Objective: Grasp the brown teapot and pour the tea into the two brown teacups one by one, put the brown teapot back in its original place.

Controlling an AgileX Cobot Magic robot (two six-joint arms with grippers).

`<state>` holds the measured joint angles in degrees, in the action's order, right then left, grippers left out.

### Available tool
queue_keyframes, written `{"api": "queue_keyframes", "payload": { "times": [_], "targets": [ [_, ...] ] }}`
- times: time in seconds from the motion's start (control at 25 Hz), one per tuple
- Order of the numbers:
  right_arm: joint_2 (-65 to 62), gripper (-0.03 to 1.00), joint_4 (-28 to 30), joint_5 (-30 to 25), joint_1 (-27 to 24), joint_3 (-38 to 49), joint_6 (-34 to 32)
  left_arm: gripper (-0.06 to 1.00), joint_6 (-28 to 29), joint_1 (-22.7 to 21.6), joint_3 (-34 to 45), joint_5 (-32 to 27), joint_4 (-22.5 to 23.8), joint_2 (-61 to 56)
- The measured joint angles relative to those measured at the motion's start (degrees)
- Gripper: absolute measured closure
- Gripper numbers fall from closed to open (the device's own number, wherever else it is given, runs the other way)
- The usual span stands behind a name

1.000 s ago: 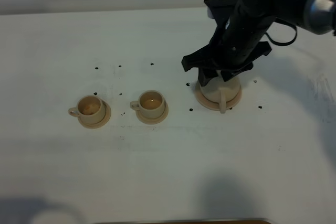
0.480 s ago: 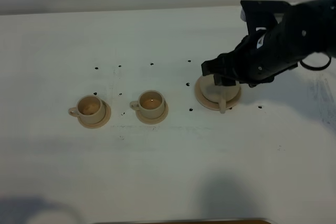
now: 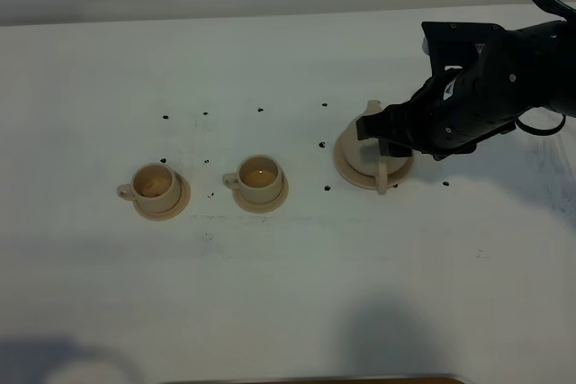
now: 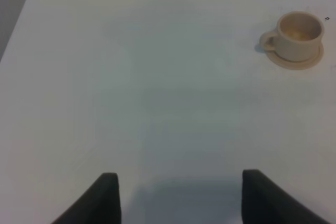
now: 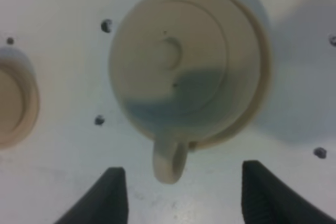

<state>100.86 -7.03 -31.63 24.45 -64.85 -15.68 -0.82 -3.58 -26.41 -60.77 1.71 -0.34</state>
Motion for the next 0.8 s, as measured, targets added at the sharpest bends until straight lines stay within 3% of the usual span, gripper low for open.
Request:
{"api": "queue_keyframes", "payload": {
  "times": [0.8],
  "targets": [
    [6.98,0.48,1.46,2.81,1.63,-0.12,-0.6,0.46,0.0,0.0,0.0,0.0,0.0,0.0]
  ]
}}
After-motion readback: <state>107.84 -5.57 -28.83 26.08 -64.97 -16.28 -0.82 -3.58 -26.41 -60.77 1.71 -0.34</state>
